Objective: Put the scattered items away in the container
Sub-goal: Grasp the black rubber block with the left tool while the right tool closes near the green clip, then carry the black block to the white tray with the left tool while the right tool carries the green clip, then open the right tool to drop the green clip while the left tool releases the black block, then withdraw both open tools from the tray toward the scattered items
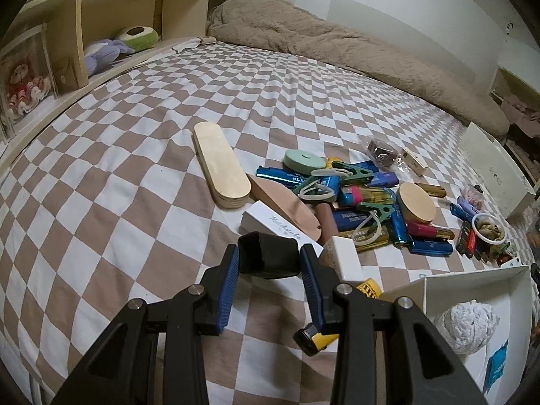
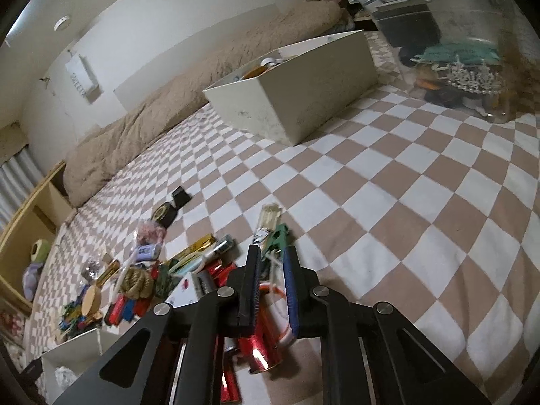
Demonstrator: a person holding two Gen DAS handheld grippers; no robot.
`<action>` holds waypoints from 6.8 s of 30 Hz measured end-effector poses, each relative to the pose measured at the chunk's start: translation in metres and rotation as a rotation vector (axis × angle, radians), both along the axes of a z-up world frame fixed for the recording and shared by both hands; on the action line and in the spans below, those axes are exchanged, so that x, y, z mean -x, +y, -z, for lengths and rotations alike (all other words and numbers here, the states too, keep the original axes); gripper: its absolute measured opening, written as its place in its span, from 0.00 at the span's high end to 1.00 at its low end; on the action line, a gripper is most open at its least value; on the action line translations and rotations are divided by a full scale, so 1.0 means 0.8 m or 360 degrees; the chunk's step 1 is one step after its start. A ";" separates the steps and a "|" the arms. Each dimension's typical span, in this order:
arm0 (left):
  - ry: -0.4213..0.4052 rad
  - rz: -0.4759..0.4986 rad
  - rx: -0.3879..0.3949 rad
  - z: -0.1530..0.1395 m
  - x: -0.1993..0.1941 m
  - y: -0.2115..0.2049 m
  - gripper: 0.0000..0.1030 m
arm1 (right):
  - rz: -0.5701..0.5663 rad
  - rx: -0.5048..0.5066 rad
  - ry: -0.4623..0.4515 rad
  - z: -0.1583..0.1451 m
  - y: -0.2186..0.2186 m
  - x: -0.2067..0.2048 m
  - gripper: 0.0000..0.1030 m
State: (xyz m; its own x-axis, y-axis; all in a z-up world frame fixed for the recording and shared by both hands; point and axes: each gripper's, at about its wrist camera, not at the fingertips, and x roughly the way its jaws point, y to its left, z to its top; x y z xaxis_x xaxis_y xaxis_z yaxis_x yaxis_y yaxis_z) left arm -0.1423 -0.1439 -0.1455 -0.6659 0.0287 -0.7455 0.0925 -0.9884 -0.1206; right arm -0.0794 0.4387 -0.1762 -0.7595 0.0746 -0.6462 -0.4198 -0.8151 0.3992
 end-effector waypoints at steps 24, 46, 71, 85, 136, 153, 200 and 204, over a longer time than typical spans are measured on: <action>0.0003 0.0063 -0.0017 -0.001 0.000 0.007 0.64 | -0.0051 -0.0095 -0.0175 0.024 -0.008 0.034 0.70; 0.0156 0.0130 -0.0077 -0.042 -0.038 0.029 0.64 | -0.0211 0.0062 0.0191 -0.049 -0.039 -0.029 0.71; 0.0214 0.0486 -0.0196 -0.065 -0.121 0.112 0.64 | -0.0908 0.0159 0.0153 -0.075 -0.208 -0.073 0.71; 0.0061 0.0648 -0.0127 -0.025 -0.147 0.152 0.64 | -0.1165 0.0223 -0.0129 -0.024 -0.292 -0.059 0.71; -0.0165 0.0746 0.0032 0.023 -0.152 0.181 0.50 | -0.1240 0.0097 -0.0247 -0.024 -0.307 -0.071 0.32; -0.0150 0.0722 0.0016 0.016 -0.153 0.178 0.49 | -0.1222 0.0108 -0.0229 -0.027 -0.298 -0.076 0.32; 0.0184 0.0549 0.0051 -0.068 -0.197 0.162 0.00 | -0.1002 -0.0260 -0.0013 -0.078 -0.258 -0.133 0.00; 0.0220 0.0531 0.0072 -0.075 -0.202 0.162 0.00 | -0.0991 -0.0263 -0.0003 -0.079 -0.253 -0.136 0.00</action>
State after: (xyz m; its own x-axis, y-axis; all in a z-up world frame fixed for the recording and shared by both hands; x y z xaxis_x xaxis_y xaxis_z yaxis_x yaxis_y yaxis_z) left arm 0.0192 -0.0142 -0.0856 -0.7201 0.2304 -0.6545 -0.2501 -0.9660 -0.0649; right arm 0.0290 0.2362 -0.1128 -0.6916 -0.2811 -0.6653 0.1511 -0.9571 0.2473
